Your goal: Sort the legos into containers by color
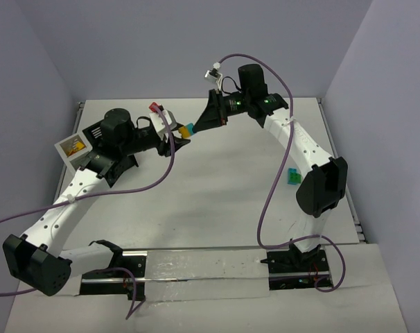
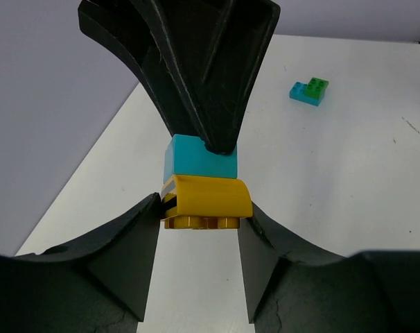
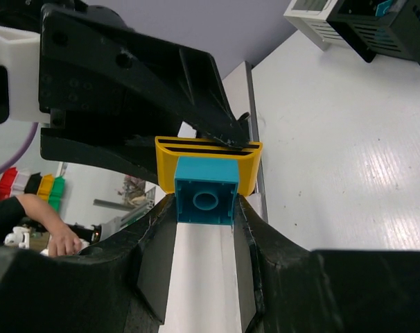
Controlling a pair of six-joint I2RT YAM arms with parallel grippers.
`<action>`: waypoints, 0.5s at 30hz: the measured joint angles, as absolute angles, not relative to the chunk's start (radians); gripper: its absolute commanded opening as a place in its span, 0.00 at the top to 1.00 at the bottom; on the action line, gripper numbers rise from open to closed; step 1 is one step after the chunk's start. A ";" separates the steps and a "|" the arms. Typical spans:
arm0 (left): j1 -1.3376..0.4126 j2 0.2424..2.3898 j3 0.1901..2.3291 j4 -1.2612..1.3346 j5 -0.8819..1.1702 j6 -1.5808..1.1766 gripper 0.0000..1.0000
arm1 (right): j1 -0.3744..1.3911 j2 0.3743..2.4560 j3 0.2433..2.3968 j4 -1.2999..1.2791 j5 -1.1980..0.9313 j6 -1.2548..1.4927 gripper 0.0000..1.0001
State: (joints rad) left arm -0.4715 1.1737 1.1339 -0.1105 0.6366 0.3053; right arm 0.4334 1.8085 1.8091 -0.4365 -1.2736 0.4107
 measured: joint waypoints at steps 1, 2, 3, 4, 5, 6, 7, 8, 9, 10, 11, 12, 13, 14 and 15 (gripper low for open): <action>-0.473 1.174 1.134 -0.111 0.634 0.306 0.57 | 0.433 1.808 1.807 -0.433 -1.273 0.417 0.94; -0.474 1.175 1.134 -0.111 0.631 0.309 0.62 | 0.432 1.808 1.806 -0.432 -1.272 0.426 0.84; -0.475 1.175 1.134 -0.110 0.627 0.314 0.71 | 0.431 1.808 1.806 -0.433 -1.269 0.437 0.78; -0.476 1.175 1.134 -0.109 0.625 0.317 0.72 | 0.431 1.808 1.805 -0.432 -1.269 0.448 0.72; -0.477 1.176 1.135 -0.109 0.622 0.319 0.77 | 0.430 1.808 1.805 -0.431 -1.268 0.455 0.63; -0.478 1.177 1.135 -0.109 0.620 0.319 0.83 | 0.430 1.808 1.804 -0.430 -1.267 0.459 0.58; -0.479 1.178 1.135 -0.108 0.616 0.319 0.83 | 0.429 1.808 1.802 -0.425 -1.266 0.465 0.54; -0.480 1.178 1.135 -0.108 0.613 0.320 0.86 | 0.429 1.808 1.799 -0.421 -1.266 0.472 0.52; -0.482 1.178 1.135 -0.109 0.608 0.320 0.87 | 0.429 1.808 1.798 -0.416 -1.266 0.475 0.50; -0.483 1.180 1.135 -0.109 0.603 0.320 0.89 | 0.429 1.808 1.795 -0.411 -1.267 0.477 0.49; -0.485 1.182 1.136 -0.108 0.597 0.319 0.91 | 0.429 1.808 1.793 -0.407 -1.268 0.478 0.48; -0.486 1.183 1.136 -0.108 0.591 0.319 0.92 | 0.430 1.808 1.793 -0.404 -1.269 0.478 0.46; -0.489 1.185 1.136 -0.109 0.585 0.319 0.93 | 0.430 1.808 1.793 -0.402 -1.269 0.480 0.46; -0.492 1.186 1.136 -0.108 0.579 0.320 0.94 | 0.430 1.808 1.793 -0.401 -1.269 0.483 0.46; -0.495 1.187 1.136 -0.108 0.575 0.322 0.95 | 0.430 1.808 1.793 -0.398 -1.269 0.486 0.46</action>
